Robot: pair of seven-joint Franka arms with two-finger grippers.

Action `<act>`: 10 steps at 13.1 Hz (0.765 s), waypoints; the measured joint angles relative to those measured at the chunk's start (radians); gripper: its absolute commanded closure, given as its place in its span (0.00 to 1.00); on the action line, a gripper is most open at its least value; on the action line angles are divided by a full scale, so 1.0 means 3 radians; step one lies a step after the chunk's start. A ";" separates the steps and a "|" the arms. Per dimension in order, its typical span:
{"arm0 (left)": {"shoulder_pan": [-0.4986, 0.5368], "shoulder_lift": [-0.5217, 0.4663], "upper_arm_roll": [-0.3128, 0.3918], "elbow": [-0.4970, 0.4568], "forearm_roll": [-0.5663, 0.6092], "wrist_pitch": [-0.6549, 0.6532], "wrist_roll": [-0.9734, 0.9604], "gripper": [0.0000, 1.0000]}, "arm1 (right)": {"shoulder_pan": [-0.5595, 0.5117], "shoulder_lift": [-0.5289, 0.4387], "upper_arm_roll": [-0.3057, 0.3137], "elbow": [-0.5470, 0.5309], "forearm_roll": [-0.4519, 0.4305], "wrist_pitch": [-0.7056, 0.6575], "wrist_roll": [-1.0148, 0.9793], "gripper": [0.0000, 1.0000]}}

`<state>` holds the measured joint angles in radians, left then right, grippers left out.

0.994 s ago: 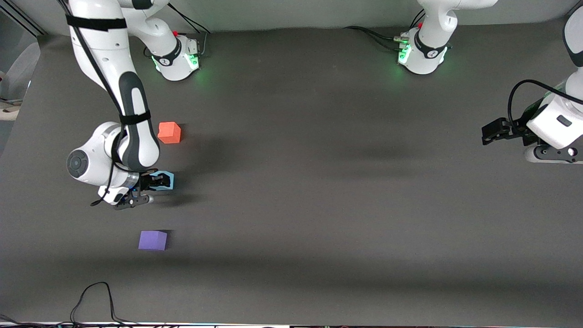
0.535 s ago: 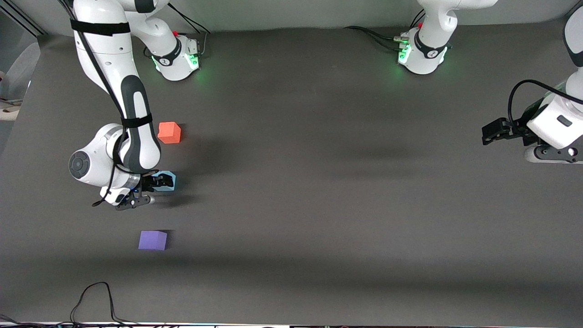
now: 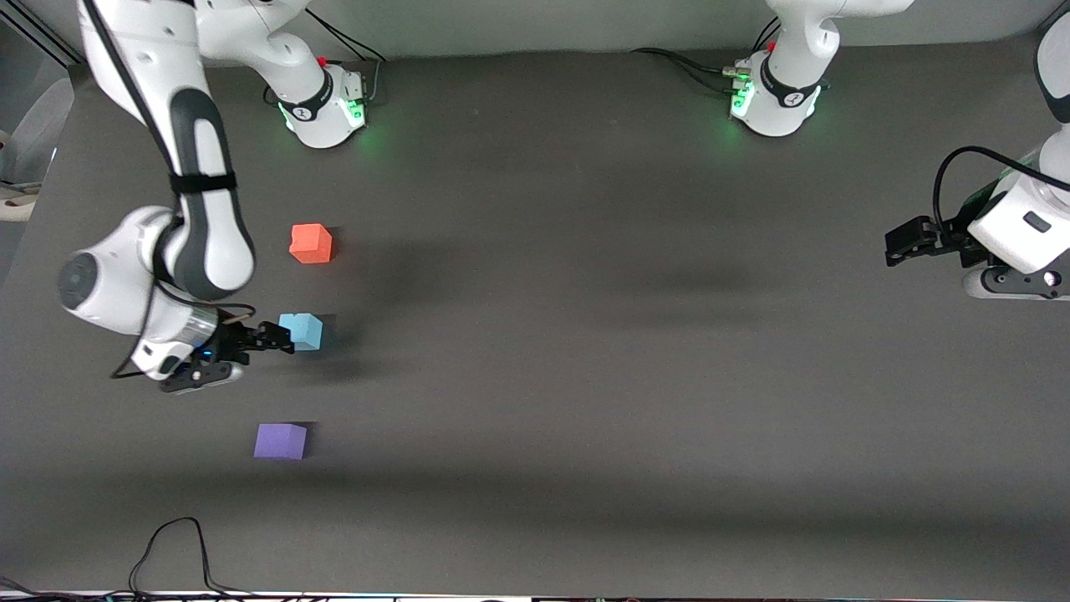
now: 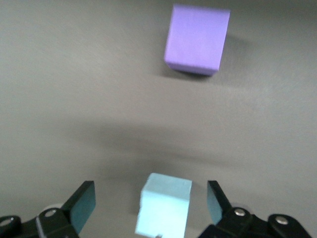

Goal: Place blue block between orange and purple blocks

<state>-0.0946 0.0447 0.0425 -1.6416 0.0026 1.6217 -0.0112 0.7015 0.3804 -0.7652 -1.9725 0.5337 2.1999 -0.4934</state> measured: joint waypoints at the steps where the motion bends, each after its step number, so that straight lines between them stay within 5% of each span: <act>1: 0.0000 0.0000 0.0000 0.0000 0.0000 0.0000 0.0000 0.00 | 0.0006 -0.0125 0.0002 0.0162 -0.0174 -0.0258 0.0226 0.00; 4: 0.0001 0.0000 0.0000 0.0000 0.0000 0.0000 0.0000 0.00 | 0.0061 -0.0337 0.0004 0.0940 -0.0511 -0.1229 0.0806 0.00; 7: 0.0001 0.0000 0.0000 0.0000 0.0000 0.0000 0.0000 0.00 | 0.0016 -0.0472 0.0059 0.1436 -0.0627 -0.1710 0.1284 0.00; 8: 0.0001 0.0000 0.0000 0.0000 0.0000 0.0000 0.0000 0.00 | -0.0090 -0.0548 0.0216 0.1476 -0.0842 -0.1788 0.1424 0.00; 10: 0.0002 0.0000 0.0000 0.0000 0.0000 0.0000 0.0000 0.00 | -0.0700 -0.0771 0.1003 0.1475 -0.1316 -0.1871 0.1571 0.00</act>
<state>-0.0941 0.0447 0.0424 -1.6416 0.0026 1.6217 -0.0112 0.4914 0.1489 -0.4642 -1.5299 0.1388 1.6388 -0.0222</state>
